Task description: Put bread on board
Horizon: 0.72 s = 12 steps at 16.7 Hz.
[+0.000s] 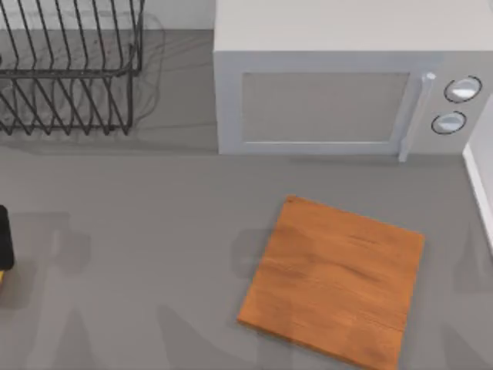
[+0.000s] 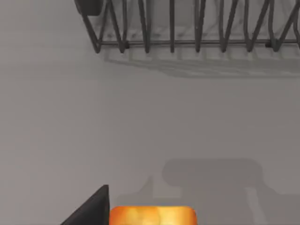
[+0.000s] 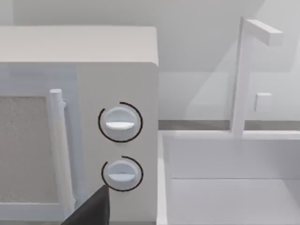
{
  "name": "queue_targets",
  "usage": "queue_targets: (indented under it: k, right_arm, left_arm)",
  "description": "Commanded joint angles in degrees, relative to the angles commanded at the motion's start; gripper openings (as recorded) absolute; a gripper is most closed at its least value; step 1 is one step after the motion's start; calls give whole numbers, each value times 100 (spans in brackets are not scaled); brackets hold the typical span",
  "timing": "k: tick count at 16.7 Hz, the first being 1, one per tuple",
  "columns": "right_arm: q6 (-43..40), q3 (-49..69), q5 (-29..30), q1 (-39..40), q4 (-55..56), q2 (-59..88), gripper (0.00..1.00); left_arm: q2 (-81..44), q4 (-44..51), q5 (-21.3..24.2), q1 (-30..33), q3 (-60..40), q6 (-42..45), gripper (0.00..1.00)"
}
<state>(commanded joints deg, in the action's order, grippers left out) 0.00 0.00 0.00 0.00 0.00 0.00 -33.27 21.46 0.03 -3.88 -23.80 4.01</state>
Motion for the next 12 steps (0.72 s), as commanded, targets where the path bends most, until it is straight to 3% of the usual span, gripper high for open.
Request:
queue_targets:
  k: [6,12]
  right_arm:
    - [0,0,0,0,0,0,100]
    - [0,0,0,0,0,0,100]
  left_arm:
    - [-3508,1997,0,-348,-2011,345,100]
    - [-5704,3360,-7,-609,-3554,595,100]
